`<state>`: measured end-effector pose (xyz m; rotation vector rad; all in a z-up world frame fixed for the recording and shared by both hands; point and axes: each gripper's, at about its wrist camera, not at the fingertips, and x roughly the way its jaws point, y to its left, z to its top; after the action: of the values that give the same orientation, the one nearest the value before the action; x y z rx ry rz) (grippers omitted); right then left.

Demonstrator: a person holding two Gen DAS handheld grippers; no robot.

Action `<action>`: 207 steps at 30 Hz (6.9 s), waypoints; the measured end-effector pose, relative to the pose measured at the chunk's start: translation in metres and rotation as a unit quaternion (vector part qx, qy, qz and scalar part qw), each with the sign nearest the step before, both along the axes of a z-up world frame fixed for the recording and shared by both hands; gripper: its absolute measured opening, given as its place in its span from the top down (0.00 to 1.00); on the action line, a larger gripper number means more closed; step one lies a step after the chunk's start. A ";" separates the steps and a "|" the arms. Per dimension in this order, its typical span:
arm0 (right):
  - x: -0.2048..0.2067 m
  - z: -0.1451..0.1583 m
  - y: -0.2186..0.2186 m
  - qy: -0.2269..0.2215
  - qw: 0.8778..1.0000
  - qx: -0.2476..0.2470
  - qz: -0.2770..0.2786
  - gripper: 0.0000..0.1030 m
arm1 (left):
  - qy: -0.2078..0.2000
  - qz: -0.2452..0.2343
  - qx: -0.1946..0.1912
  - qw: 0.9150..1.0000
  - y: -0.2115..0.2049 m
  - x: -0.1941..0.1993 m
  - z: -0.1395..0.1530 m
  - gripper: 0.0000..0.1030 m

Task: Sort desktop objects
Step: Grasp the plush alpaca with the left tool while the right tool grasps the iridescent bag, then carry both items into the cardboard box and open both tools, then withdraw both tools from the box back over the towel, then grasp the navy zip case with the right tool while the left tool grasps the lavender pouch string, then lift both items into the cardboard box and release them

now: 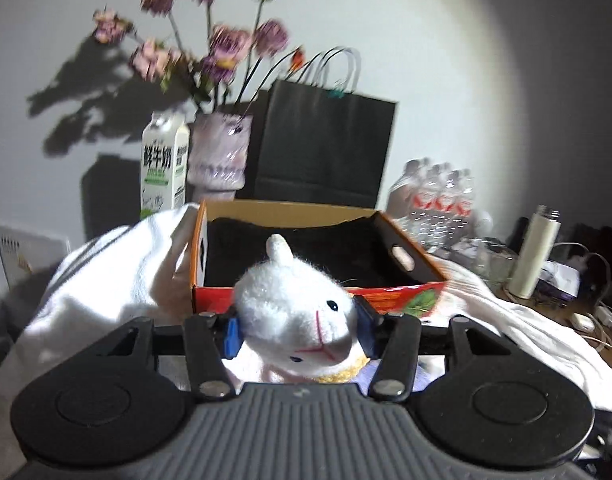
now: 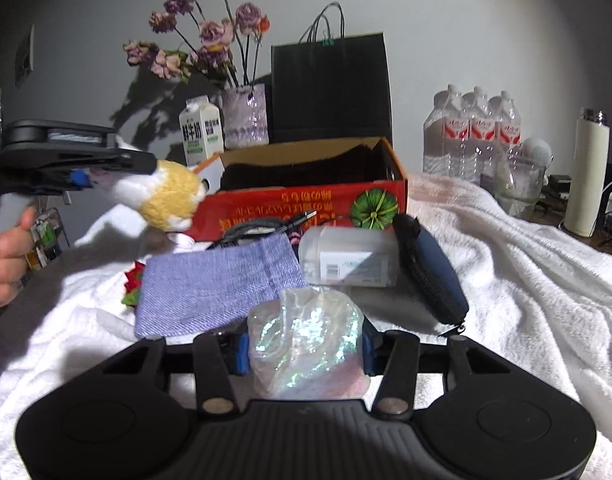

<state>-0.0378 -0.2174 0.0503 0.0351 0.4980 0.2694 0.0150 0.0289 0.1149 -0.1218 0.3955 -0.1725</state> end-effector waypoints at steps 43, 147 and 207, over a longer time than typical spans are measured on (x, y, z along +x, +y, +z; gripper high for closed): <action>0.276 0.097 0.012 0.042 0.996 -0.073 0.029 0.53 | 0.092 -0.063 0.309 0.945 -0.020 0.205 0.005 0.46; 0.033 0.010 -0.045 -0.017 0.997 -0.040 -0.066 0.79 | 0.168 -0.096 -0.113 0.975 -0.029 -0.069 -0.062 0.95; 0.160 0.145 -0.042 -0.031 0.993 0.110 0.030 0.77 | 0.012 -0.078 0.001 0.997 -0.031 0.138 0.123 0.96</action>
<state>0.1224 -0.2589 0.1956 0.2269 0.4069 0.3820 0.1527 -0.0022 0.2383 -0.0905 0.4284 -0.3240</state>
